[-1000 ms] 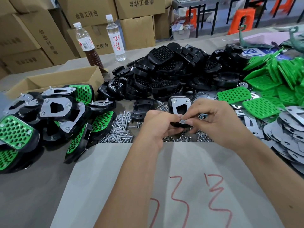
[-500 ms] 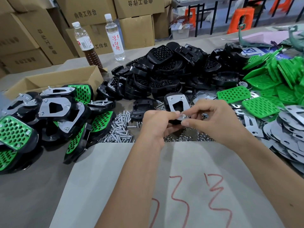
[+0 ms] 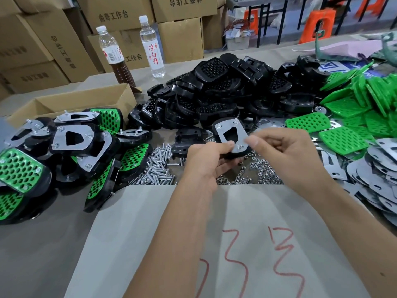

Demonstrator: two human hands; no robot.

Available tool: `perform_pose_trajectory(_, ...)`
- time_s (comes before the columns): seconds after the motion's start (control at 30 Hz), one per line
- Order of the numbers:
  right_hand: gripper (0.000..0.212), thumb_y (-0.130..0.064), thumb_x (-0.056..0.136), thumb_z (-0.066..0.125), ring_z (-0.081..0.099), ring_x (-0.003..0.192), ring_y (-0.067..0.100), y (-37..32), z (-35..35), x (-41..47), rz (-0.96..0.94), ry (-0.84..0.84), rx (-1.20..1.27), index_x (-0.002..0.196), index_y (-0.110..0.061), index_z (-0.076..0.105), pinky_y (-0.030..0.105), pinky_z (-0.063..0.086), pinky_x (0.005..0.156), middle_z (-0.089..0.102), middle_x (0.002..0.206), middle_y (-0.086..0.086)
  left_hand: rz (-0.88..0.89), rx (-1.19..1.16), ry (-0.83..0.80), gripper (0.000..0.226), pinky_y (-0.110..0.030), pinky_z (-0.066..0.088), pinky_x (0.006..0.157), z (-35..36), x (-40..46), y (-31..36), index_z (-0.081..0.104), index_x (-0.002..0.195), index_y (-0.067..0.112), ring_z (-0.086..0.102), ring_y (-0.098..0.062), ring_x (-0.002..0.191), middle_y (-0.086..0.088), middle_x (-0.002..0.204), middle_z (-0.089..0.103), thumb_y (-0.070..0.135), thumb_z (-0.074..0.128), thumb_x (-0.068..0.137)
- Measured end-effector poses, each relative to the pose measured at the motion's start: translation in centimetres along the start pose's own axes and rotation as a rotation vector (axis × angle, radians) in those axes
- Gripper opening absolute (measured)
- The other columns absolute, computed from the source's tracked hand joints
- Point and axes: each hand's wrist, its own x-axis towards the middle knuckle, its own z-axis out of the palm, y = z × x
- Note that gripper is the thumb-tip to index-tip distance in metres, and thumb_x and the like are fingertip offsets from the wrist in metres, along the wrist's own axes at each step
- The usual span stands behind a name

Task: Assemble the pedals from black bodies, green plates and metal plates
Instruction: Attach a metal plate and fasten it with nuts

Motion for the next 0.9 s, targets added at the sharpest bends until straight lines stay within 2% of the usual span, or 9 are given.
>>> perform_pose_trajectory(0.07,0.014,-0.031,0.1,0.07,0.029,0.047,0.013,0.1,0.3,0.0,0.025,-0.088,0.023,0.095,-0.03,0.083,0.024,0.025,0.046,0.038,0.049,0.004,0.009,0.016,-0.002,0.004,-0.026,0.06,0.059,0.1,-0.1,0.0,0.071,0.09,-0.008,0.076,-0.033,0.074,-0.019,0.083,0.078,-0.008,0.072,0.087)
perform_pose_trajectory(0.2,0.063,-0.059,0.095,0.058,0.032,0.039,0.015,1.0,-0.5,0.4,0.088,0.027,0.098,0.057,-0.009,0.064,0.024,0.026,0.045,0.042,0.043,0.016,-0.013,-0.003,-0.033,0.012,-0.024,0.06,0.056,0.2,-0.3,-0.1,0.07,0.098,-0.007,0.077,-0.029,0.072,-0.02,0.09,0.079,-0.005,0.074,0.088)
perform_pose_trajectory(0.33,0.009,-0.018,0.094,0.077,0.037,0.049,0.013,0.9,0.1,0.2,-0.001,-0.032,0.021,0.085,-0.019,0.079,0.021,0.029,0.048,0.05,0.057,0.014,-0.002,0.003,-0.026,0.001,-0.024,0.059,0.057,0.3,-0.2,-0.3,0.072,0.089,-0.005,0.075,-0.026,0.068,-0.016,0.083,0.078,-0.005,0.073,0.089)
perform_pose_trajectory(0.4,0.014,-0.006,0.09,0.078,0.043,0.052,0.007,1.1,0.4,0.1,-0.015,-0.037,-0.012,0.089,-0.019,0.081,0.015,0.034,0.051,0.061,0.061,0.007,0.012,0.018,-0.022,0.001,-0.024,0.06,0.059,0.4,-0.1,-0.5,0.073,0.087,-0.005,0.075,-0.022,0.065,-0.014,0.079,0.078,-0.004,0.073,0.088)
perform_pose_trajectory(0.53,0.015,-0.014,0.085,0.085,0.038,0.047,0.005,1.1,0.4,0.1,-0.032,0.032,-0.083,0.077,-0.015,0.073,0.012,0.03,0.048,0.059,0.056,0.0,0.06,0.055,-0.027,0.01,-0.03,0.063,0.067,0.6,0.0,-0.9,0.075,0.094,-0.01,0.076,-0.022,0.071,-0.017,0.084,0.078,-0.004,0.074,0.086)
perform_pose_trajectory(0.67,0.013,-0.007,0.09,0.08,0.041,0.048,0.005,1.0,0.3,0.1,-0.025,-0.015,-0.006,0.096,-0.018,0.08,0.011,0.032,0.049,0.058,0.059,-0.008,0.047,0.016,-0.035,0.006,-0.027,0.061,0.063,0.6,0.1,-0.8,0.076,0.091,-0.006,0.073,-0.023,0.065,-0.015,0.082,0.078,-0.003,0.073,0.087)
perform_pose_trajectory(0.73,0.014,-0.001,0.09,0.078,0.046,0.05,0.002,1.2,0.1,0.2,0.01,-0.016,0.036,0.093,-0.014,0.081,0.009,0.034,0.051,0.061,0.061,-0.011,0.034,-0.004,-0.041,0.005,-0.025,0.061,0.062,0.6,0.2,-0.8,0.075,0.091,-0.007,0.073,-0.021,0.065,-0.015,0.081,0.078,-0.004,0.072,0.087)
perform_pose_trajectory(0.83,0.011,-0.006,0.085,0.083,0.035,0.047,0.005,1.3,0.0,0.3,0.042,0.018,0.067,0.082,-0.016,0.079,0.012,0.03,0.047,0.049,0.054,-0.01,0.026,0.016,-0.055,0.007,-0.024,0.061,0.061,0.7,0.1,-0.9,0.074,0.092,-0.008,0.073,-0.019,0.062,-0.014,0.079,0.077,-0.003,0.072,0.088)
perform_pose_trajectory(0.9,0.013,-0.008,0.087,0.082,0.035,0.048,0.011,1.3,-0.1,0.3,0.051,0.012,0.108,0.09,-0.02,0.08,0.017,0.032,0.047,0.045,0.055,-0.007,0.023,0.007,-0.06,0.009,-0.025,0.06,0.061,0.9,0.1,-0.9,0.074,0.096,-0.008,0.074,-0.019,0.064,-0.014,0.082,0.077,-0.003,0.072,0.089)
